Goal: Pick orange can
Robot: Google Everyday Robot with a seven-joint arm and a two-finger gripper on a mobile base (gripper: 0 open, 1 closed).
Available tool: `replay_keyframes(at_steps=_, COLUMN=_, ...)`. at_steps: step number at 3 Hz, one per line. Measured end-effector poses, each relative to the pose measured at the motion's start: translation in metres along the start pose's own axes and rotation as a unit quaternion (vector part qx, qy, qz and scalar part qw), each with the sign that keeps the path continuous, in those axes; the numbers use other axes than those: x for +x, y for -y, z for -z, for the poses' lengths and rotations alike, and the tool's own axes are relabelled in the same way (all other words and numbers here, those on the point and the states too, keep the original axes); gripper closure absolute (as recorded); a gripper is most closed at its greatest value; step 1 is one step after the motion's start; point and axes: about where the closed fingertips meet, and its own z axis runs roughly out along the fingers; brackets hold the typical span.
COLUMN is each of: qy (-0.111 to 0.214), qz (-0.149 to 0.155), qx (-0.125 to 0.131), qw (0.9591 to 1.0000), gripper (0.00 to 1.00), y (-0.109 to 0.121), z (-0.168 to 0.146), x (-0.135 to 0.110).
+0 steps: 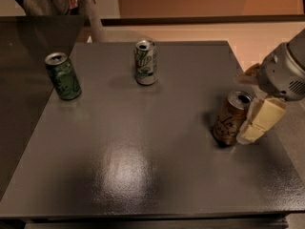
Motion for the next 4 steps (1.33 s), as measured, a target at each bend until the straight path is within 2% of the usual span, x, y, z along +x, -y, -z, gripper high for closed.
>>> replay_keyframes(at_steps=2, qy=0.01, qz=-0.002, qx=-0.007, qw=0.9999, gripper=0.64, y=0.002, z=0.003, x=-0.003)
replay_keyframes(at_steps=3, qy=0.024, qz=0.0, qx=-0.003, qw=0.9997, gripper=0.88, y=0.0, z=0.017, x=-0.016)
replay_keyframes(at_steps=4, qy=0.041, qz=0.012, qx=0.005, qw=0.9991, gripper=1.0, y=-0.002, z=0.042, x=-0.04)
